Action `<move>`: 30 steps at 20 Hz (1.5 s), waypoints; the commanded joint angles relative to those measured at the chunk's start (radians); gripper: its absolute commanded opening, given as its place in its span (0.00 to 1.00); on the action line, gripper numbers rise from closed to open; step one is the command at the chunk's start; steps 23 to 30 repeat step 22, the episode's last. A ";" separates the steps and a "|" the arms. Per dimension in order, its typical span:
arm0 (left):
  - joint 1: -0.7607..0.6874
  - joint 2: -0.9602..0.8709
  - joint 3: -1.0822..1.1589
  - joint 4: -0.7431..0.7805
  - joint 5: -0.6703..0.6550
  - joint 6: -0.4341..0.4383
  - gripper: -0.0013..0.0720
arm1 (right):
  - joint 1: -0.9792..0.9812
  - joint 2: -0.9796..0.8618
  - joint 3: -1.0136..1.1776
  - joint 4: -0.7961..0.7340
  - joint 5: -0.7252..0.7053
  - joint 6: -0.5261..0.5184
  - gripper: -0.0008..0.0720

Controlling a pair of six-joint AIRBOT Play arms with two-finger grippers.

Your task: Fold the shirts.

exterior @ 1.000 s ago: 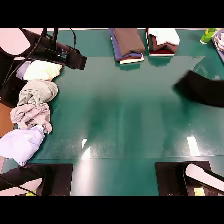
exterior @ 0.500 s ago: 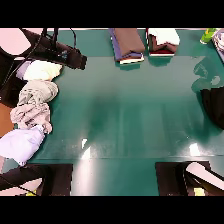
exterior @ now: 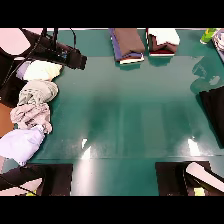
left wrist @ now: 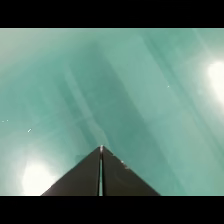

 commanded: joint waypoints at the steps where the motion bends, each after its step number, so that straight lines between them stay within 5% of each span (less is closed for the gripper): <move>1: 0.000 -0.001 0.000 0.000 -0.001 0.003 0.05 | 0.223 0.005 0.026 0.221 0.032 0.000 0.73; 11: 0.000 0.000 0.000 0.000 -0.019 0.004 0.05 | 1.040 -0.030 -0.039 0.228 -0.050 0.000 0.72; 14: 0.000 0.000 0.000 0.000 -0.013 0.004 0.05 | 1.126 -0.069 -0.008 0.227 -0.046 -0.011 0.36; 15: 0.000 0.000 0.000 0.000 -0.010 0.004 0.05 | 1.142 -0.079 0.003 0.228 -0.042 -0.018 0.07; 16: 0.000 0.000 0.000 0.000 -0.002 0.004 0.05 | 1.152 -0.087 0.015 0.228 -0.037 -0.020 0.04; 30: 0.000 0.000 0.000 0.000 0.003 0.004 0.05 | 1.152 -0.097 0.035 0.229 -0.015 -0.021 0.04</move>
